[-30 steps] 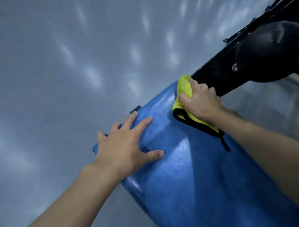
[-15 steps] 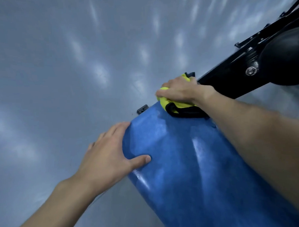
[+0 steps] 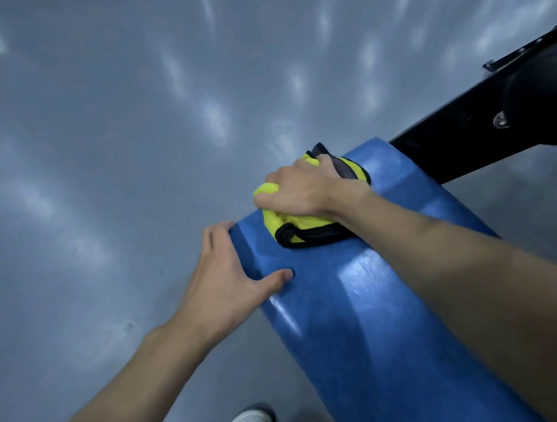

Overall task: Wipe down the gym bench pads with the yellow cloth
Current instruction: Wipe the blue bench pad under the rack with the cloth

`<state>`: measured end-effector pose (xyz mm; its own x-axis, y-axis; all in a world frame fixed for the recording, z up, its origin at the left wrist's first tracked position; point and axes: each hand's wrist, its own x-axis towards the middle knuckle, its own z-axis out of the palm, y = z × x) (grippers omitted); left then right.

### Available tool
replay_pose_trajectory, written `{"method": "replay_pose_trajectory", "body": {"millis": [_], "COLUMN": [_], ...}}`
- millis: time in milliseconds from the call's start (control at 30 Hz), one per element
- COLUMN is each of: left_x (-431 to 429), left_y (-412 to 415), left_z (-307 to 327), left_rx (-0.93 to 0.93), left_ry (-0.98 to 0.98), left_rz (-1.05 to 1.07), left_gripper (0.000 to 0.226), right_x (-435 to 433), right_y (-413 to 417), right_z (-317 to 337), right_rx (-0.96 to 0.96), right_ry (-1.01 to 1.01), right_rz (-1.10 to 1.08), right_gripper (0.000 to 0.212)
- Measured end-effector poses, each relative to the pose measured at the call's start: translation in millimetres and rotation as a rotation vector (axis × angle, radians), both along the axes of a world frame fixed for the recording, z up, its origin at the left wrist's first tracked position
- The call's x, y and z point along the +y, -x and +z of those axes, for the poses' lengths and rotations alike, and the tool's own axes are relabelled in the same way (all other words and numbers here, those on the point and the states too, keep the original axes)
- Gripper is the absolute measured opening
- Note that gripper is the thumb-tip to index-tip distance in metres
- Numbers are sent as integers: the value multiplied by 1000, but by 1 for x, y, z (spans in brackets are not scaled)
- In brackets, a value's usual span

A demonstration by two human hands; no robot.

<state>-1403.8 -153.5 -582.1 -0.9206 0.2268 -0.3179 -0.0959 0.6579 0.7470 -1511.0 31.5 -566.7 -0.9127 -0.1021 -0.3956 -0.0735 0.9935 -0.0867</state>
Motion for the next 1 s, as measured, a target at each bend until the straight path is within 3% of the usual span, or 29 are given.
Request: {"method": "replay_pose_trajectory", "body": {"millis": [133,233,367,467,600,767,900,1000], "left_x": [-9,-15,-18,-21,-39,-53,-31,1], "left_y": [3,3,-1,-3,-4,-25,-52,-75], "left_z": [3,3,1,0,5,24,44,60], "left_rx": [-25,-41,-84,-91,-81,-116,-87,-32], "left_ry": [-22,-31,-42,-63,-160,-255,-410,-391], "left_rz": [-40,-52,9,5,-99,-95,49,35], "left_gripper": [94,93,125,133,112,88,61,49], "right_x": [20,17,-18,-45,-61,-45,-24,-1], "right_y": [4,4,-8,-22,-42,-76,-121,-174], "right_z": [7,4,6,6,3,3,13,20], "right_rx": [22,18,-53,-47,13,114,267,320], "right_ry": [64,-5,15,51,140,393,598,688], "right_rz": [-95,-131,-54,42,132,178,82,-81], "right_gripper": [40,36,41,49,49,68,60,58]}}
